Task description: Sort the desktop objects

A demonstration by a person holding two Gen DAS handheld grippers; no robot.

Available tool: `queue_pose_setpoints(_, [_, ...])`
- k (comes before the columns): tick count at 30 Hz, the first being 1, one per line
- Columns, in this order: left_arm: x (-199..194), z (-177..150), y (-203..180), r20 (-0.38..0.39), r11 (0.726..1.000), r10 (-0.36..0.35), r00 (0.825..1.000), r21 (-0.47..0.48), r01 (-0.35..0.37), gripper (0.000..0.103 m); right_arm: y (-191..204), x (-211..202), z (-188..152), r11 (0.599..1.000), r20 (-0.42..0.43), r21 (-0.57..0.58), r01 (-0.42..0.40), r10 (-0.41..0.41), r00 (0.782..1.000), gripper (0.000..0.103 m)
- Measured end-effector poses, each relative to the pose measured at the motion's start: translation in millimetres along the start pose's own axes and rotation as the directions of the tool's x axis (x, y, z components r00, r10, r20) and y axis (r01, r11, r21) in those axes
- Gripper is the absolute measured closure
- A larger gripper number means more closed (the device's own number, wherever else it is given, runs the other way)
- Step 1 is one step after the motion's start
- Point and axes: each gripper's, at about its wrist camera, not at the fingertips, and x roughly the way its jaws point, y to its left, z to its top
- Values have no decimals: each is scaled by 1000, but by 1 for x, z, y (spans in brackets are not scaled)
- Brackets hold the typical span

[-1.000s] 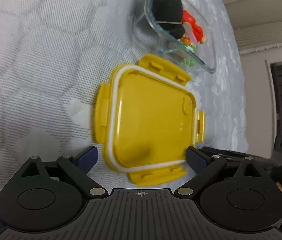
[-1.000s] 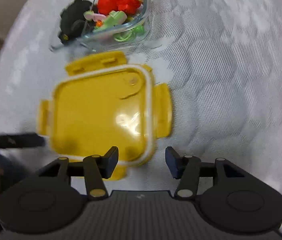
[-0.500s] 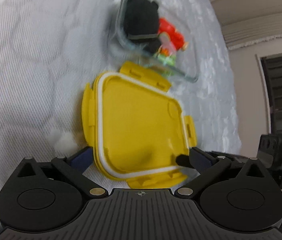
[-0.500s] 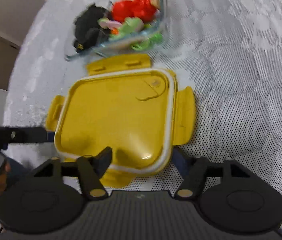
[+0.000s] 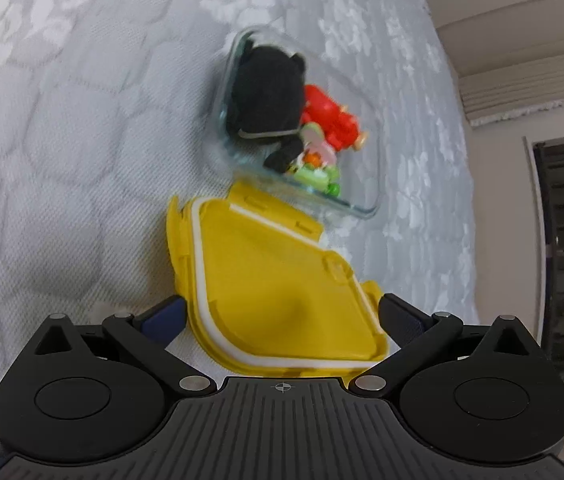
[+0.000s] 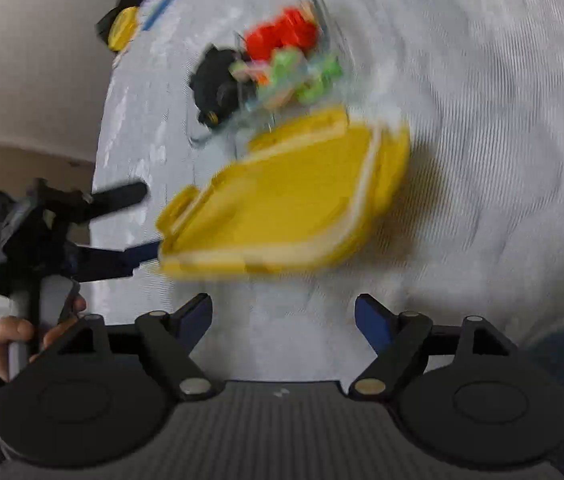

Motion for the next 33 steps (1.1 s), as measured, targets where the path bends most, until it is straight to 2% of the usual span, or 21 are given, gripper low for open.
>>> queue_pose_setpoints(5, [-16,-4,-8,1,998,2,1000,56,-2,0,-12,19,0,981,12,162,-109,109,994,30])
queue_pose_setpoints(7, [-26,-13,-13,-7,995,42,999,93,-41,0,-16,27,0,962,21,225,-152,152,988,30])
queue_pose_setpoints(8, [-32,-21,-17,-10,990,70,998,126,-68,0,-12,26,3,965,31,217,-151,148,989,30])
queue_pose_setpoints(11, [-49,-50,-31,-36,966,125,992,234,-113,0,5,19,16,978,63,167,-125,116,991,30])
queue_pose_setpoints(15, [-61,-89,-45,-136,938,110,985,340,-58,0,22,13,34,986,97,141,-90,76,992,29])
queue_pose_setpoints(20, [-63,-115,-54,-185,915,115,976,402,-31,0,40,3,61,993,180,98,-60,41,983,28])
queue_pose_setpoints(27, [-59,-121,-48,-195,916,130,972,399,-43,0,59,-4,79,1000,271,17,25,-28,962,25])
queue_pose_setpoints(31, [-52,-117,-47,-201,924,143,969,379,-58,0,64,-11,85,994,352,-49,94,-71,933,24])
queue_pose_setpoints(33, [-49,-112,-46,-176,926,149,973,371,-74,0,66,-11,90,989,390,-75,127,-88,917,24])
